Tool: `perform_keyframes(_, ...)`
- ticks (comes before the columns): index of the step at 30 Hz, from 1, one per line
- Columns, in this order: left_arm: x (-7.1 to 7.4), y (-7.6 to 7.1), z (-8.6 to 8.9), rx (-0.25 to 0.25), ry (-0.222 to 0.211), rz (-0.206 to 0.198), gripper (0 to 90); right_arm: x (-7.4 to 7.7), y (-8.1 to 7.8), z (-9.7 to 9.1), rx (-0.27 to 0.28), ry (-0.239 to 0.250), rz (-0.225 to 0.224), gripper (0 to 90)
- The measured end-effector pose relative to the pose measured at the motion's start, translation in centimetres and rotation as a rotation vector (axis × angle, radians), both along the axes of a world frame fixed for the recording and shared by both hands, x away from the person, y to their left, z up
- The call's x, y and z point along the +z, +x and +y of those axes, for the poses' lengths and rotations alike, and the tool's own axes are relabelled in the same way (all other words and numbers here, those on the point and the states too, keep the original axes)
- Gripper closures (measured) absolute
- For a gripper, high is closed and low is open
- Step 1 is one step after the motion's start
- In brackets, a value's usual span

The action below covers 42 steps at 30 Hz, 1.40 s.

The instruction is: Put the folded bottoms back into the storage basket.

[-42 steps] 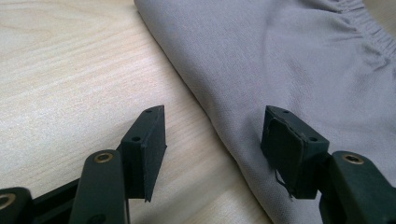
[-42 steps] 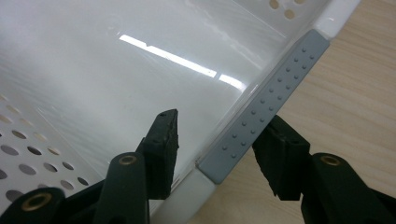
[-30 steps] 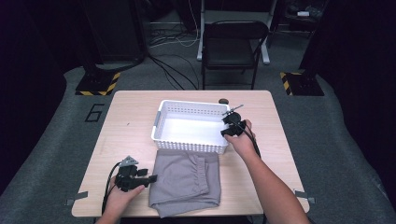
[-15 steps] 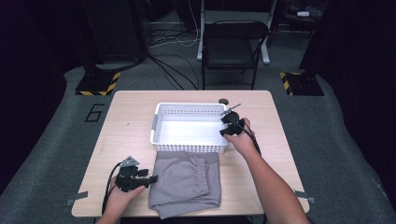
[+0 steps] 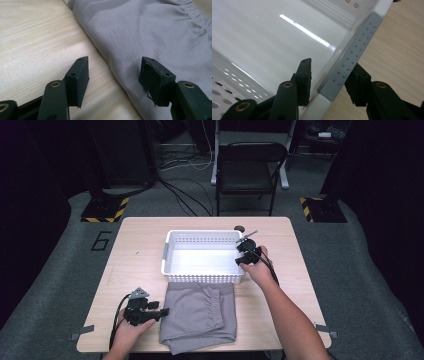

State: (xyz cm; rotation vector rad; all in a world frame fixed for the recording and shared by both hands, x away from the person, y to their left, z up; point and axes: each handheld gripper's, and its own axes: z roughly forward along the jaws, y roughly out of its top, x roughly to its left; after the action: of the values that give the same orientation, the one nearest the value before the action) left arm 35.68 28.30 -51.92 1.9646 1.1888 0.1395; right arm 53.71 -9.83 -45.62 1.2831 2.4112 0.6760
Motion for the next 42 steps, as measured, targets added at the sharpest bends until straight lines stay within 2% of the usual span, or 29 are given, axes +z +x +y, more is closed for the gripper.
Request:
perform_keyframes(5,0.0,0.0,0.0,0.006,-0.009,0.005,40.2,0.1,0.1,0.1,-0.007,-0.012,0.002,58.8)
perform_keyframes(9,0.0,0.0,0.0,0.007,-0.008,0.003,39.9,0.6,-0.3,0.0,-0.025,0.014,-0.006,51.1)
perform_keyframes(17,0.0,0.0,-0.1,0.018,0.003,-0.007,38.3,2.5,-2.1,-0.6,-0.033,0.038,-0.070,44.3)
perform_keyframes(18,0.0,0.0,-0.1,0.019,0.005,-0.008,38.0,3.0,-3.0,-0.7,-0.048,0.055,-0.058,43.3)
perform_keyframes(20,0.1,-0.1,-0.1,0.022,0.013,-0.011,37.8,3.2,-3.4,-0.8,-0.048,0.058,-0.064,43.3)
perform_keyframes(21,0.1,0.0,-0.1,0.022,0.017,-0.013,37.5,3.4,-4.1,-1.0,-0.037,0.071,-0.062,42.3)
perform_keyframes(25,0.1,-0.1,-0.2,0.029,0.021,-0.014,36.9,3.6,-5.3,-1.1,-0.018,0.073,-0.067,42.0)
perform_keyframes(29,0.1,-0.1,-0.3,0.032,0.028,-0.021,36.4,4.0,-7.0,-1.4,-0.018,0.098,-0.065,41.9)
perform_keyframes(30,0.1,-0.1,-0.3,0.036,0.022,-0.015,36.4,4.1,-7.3,-1.6,0.000,0.096,-0.081,41.9)
perform_keyframes(33,0.2,-0.1,-0.3,0.035,0.026,-0.019,36.5,4.4,-8.7,-1.9,0.008,0.116,-0.112,41.4)
perform_keyframes(34,0.2,-0.2,-0.3,0.033,0.028,-0.019,36.5,4.5,-9.8,-2.2,0.010,0.138,-0.123,41.3)
perform_keyframes(35,0.2,-0.2,-0.3,0.034,0.031,-0.020,36.5,4.5,-9.8,-2.2,0.010,0.138,-0.123,41.3)
perform_keyframes(37,0.2,-0.2,-0.3,0.032,0.034,-0.022,36.5,4.4,-10.7,-2.5,0.017,0.160,-0.127,41.4)
perform_keyframes(38,0.2,-0.2,-0.3,0.032,0.038,-0.023,36.5,4.3,-11.3,-2.6,0.011,0.167,-0.115,42.3)
perform_keyframes(40,0.2,-0.2,-0.4,0.035,0.040,-0.026,36.5,3.9,-12.2,-2.9,0.042,0.171,-0.133,43.8)
perform_keyframes(42,0.3,-0.2,-0.5,0.037,0.045,-0.027,36.6,3.5,-13.1,-2.8,0.050,0.166,-0.141,43.9)
